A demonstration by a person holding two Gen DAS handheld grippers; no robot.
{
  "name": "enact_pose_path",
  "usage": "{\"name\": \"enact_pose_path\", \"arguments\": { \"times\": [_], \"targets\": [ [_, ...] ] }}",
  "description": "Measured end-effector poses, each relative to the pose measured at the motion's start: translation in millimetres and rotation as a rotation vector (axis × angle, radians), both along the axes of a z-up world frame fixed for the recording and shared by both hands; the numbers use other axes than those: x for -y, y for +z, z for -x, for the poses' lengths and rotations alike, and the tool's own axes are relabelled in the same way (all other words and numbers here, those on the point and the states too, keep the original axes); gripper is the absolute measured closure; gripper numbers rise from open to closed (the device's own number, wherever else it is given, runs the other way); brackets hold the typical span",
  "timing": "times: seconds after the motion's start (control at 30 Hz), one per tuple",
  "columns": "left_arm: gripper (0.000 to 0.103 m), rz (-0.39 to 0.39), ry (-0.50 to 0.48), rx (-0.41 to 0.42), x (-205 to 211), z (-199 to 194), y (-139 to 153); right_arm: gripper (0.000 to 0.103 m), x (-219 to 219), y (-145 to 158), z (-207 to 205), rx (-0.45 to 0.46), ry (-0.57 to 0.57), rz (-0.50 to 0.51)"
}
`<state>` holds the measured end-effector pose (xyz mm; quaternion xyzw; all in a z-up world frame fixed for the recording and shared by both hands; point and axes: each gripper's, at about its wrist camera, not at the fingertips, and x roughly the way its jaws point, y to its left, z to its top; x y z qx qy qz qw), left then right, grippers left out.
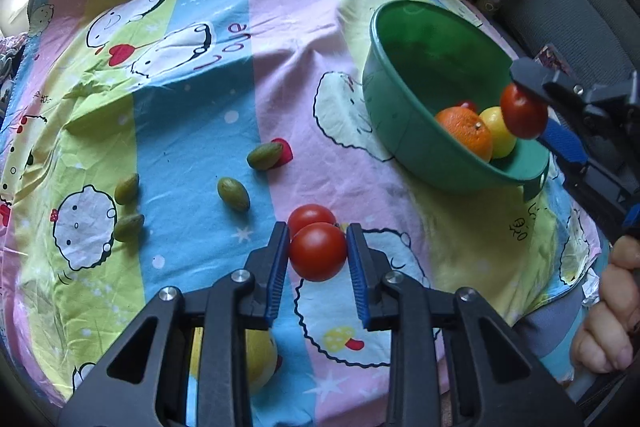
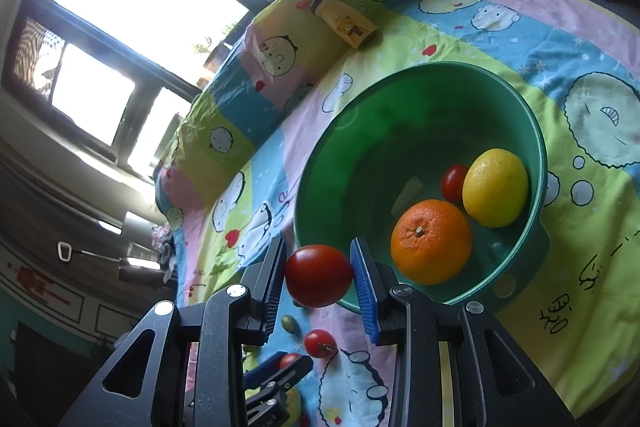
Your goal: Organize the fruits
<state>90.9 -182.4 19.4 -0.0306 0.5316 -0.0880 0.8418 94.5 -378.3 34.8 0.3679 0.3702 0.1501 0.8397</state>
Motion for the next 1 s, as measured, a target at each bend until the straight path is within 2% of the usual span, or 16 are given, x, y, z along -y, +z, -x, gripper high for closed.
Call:
{"name": "enact_pose_path", "arguments": {
  "times": [0.13, 0.33, 0.5, 1.0],
  "targets": [
    [0.075, 0.025, 0.035, 0.061, 1, -7, 20, 0.068, 1, 0, 0, -0.001, -0.004, -0.002],
    [0.074, 0.078, 0.023, 0.114, 16, -16, 43, 0.068, 6, -3, -2, -0.015, -0.019, -0.011],
    [0.074, 0.063, 0.006, 0.172, 31, -24, 54, 0.068, 15, -7, -3, -0.027, -0.042, -0.019],
    [0.075, 0.155, -0.058, 0.135, 66, -49, 40, 0.068, 34, -17, -5, -0.089, -0.128, 0.008]
  ]
}}
